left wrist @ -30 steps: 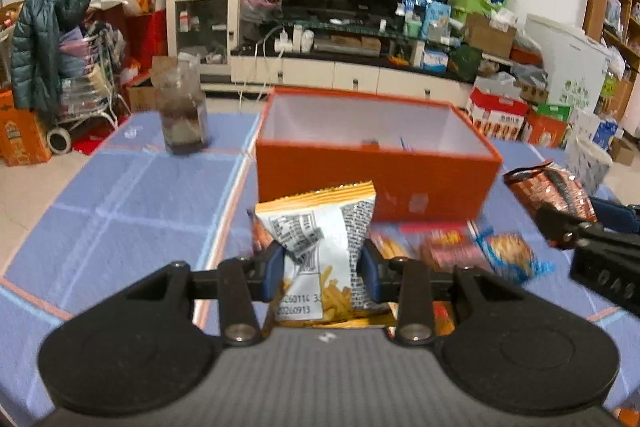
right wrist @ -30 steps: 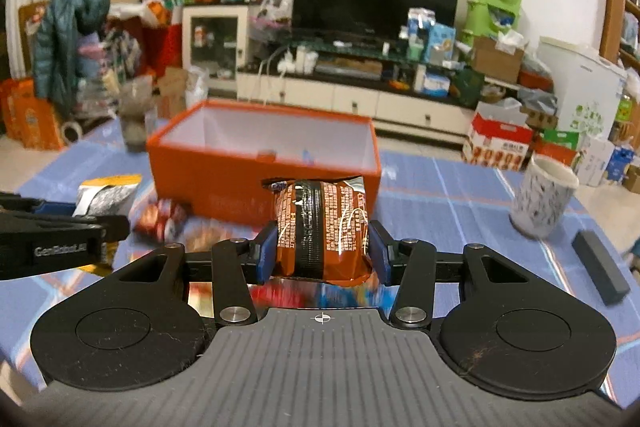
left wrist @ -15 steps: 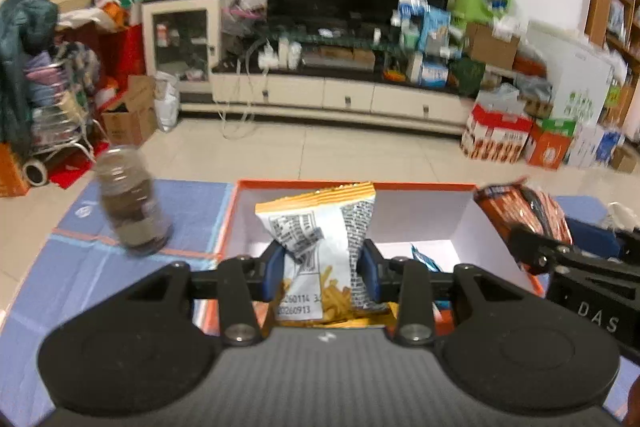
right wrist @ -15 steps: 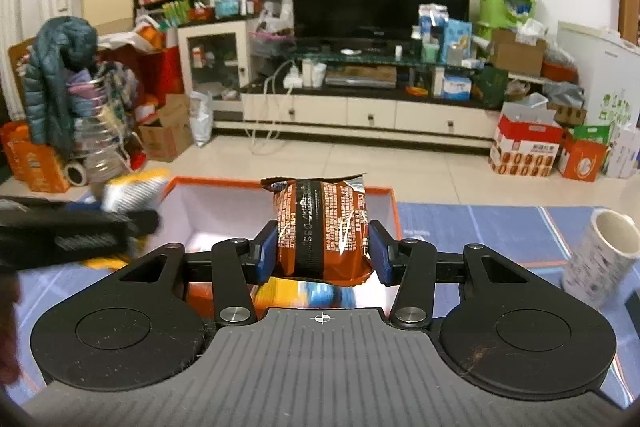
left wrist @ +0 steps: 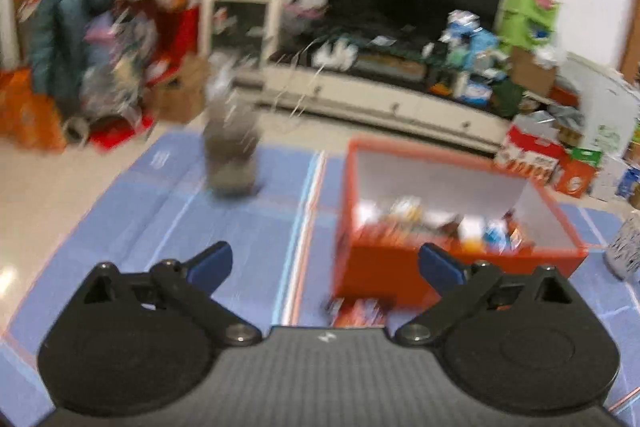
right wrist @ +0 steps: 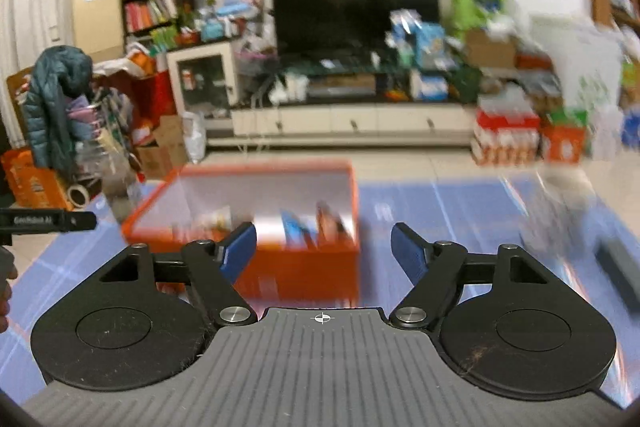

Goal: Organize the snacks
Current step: 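Move both tools back to the snack pile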

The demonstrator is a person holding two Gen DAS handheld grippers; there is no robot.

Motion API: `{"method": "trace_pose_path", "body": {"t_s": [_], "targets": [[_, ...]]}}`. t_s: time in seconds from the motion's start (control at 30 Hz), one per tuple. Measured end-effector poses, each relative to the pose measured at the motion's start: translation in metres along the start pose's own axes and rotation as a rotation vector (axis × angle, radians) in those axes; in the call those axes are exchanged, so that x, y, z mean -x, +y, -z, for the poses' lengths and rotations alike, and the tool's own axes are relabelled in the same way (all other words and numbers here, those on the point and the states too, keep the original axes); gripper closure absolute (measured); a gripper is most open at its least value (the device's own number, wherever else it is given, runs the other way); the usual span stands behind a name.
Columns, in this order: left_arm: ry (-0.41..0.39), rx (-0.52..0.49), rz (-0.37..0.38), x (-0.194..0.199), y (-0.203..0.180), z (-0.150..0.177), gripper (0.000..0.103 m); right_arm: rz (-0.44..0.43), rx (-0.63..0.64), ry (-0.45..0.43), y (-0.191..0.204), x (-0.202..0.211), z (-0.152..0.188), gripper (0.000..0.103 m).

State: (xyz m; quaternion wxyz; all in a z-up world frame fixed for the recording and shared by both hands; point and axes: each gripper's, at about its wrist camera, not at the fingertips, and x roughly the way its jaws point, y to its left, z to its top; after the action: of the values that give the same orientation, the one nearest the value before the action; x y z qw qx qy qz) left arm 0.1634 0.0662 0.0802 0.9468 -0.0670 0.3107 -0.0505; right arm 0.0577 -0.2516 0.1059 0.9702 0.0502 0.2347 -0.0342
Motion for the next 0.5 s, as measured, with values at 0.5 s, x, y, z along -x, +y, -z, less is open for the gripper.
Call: {"method": "trace_pose_path", "body": {"t_s": [0.5], "targets": [[0.079, 0.02, -0.027, 0.002, -0.001, 0.053, 0.005, 0.037, 0.104, 0.121, 0.016, 0.014, 0.084, 0.033]]}}
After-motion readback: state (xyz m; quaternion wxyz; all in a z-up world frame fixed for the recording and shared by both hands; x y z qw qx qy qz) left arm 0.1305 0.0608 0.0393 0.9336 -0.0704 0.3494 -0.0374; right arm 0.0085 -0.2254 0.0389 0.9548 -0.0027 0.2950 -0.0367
